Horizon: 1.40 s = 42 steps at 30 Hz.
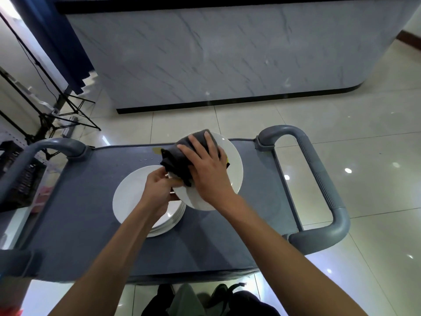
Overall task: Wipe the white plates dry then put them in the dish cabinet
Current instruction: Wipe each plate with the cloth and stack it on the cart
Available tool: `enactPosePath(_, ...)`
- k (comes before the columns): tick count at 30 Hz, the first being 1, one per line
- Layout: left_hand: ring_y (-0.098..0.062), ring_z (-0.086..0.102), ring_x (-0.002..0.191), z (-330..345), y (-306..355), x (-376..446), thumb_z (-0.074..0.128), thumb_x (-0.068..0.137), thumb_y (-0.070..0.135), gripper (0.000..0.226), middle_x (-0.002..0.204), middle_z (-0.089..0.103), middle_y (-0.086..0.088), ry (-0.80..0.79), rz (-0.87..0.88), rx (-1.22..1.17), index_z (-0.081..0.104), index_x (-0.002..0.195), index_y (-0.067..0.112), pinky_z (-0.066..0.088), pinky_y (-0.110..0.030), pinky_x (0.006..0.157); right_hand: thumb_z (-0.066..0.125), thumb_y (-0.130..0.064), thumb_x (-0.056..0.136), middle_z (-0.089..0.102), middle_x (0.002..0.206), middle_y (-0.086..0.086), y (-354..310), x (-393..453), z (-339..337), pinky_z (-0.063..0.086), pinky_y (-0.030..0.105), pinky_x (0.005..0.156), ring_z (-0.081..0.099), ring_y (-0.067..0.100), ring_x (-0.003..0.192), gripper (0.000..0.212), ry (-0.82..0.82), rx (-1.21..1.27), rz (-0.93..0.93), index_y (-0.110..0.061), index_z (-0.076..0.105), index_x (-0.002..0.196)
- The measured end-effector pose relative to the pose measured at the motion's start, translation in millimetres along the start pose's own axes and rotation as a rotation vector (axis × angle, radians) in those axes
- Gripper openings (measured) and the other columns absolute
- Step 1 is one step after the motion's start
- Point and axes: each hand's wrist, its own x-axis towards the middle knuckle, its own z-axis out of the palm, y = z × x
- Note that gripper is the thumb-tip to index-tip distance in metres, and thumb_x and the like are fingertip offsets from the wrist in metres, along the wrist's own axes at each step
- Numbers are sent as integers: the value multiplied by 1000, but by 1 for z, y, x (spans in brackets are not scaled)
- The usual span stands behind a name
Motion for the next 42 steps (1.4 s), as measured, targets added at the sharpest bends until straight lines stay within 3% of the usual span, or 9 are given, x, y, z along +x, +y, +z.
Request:
enactPosePath(5, -40, 70, 82, -3, -1, 1, 53, 81, -18, 37, 94, 74, -15, 7, 0, 12, 68, 105, 7, 60, -54, 68, 36, -35, 93, 33, 161, 3, -2, 0, 2, 21, 62, 115, 11, 35, 153, 55, -22, 27, -9, -30, 44, 147)
enactPosePath(8, -36, 71, 82, -5, 1, 2, 57, 82, -16, 36, 96, 75, -15, 1, -2, 3, 71, 104, 9, 60, -52, 69, 50, -23, 98, 34, 160, 3, 2, 12, -1, 23, 61, 115, 12, 35, 153, 50, 29, -7, -12, -30, 46, 147)
enactPosePath(13, -29, 71, 76, -10, 4, 0, 63, 80, -11, 34, 93, 76, -10, 9, 1, -30, 71, 106, 9, 57, -39, 58, 50, -17, 99, 32, 161, 1, 17, 31, -12, 22, 58, 114, 12, 33, 153, 49, 107, -43, 130, -31, 47, 146)
enactPosePath(17, -28, 72, 78, -14, 3, 1, 65, 80, -10, 31, 94, 75, -9, 40, -1, -71, 71, 104, 8, 57, -40, 60, 51, -20, 100, 30, 162, -1, 31, 28, -18, 24, 57, 114, 14, 32, 152, 49, 100, -49, 196, -33, 44, 147)
enactPosePath(24, -26, 70, 86, -18, 3, 6, 64, 82, -8, 36, 99, 75, -4, 82, 13, -160, 69, 112, 10, 58, -40, 62, 56, -31, 99, 32, 160, 2, 55, 6, -16, 33, 51, 115, 30, 29, 145, 54, 104, 150, 328, -29, 40, 150)
enactPosePath(27, -30, 67, 95, -17, 6, 11, 64, 83, -7, 41, 111, 72, -9, 98, 24, -180, 67, 120, 10, 58, -42, 66, 59, -32, 97, 32, 160, 3, 57, -4, -11, 33, 48, 116, 33, 26, 144, 59, 106, 253, 378, -29, 37, 152)
enactPosePath(35, -30, 66, 96, -8, 8, 16, 63, 83, -7, 37, 107, 73, -4, 149, 31, -235, 70, 111, 16, 57, -42, 69, 59, -44, 97, 22, 160, -1, 46, -28, 5, 33, 41, 118, 28, 20, 146, 71, 95, 391, 477, -31, 23, 157)
enactPosePath(38, -30, 67, 98, -3, 8, 17, 63, 84, -8, 38, 109, 73, -4, 156, 35, -263, 70, 107, 21, 60, -46, 74, 56, -45, 98, 10, 165, -5, 36, -37, 13, 24, 36, 121, 17, 17, 150, 74, 99, 470, 525, -34, 15, 159)
enactPosePath(42, -30, 68, 99, 4, 7, 19, 62, 85, -9, 39, 116, 71, -10, 180, 42, -328, 68, 116, 14, 60, -42, 68, 50, -39, 103, -2, 167, -8, 17, -43, 21, 12, 28, 120, 5, 8, 151, 72, 119, 606, 590, -34, 6, 160)
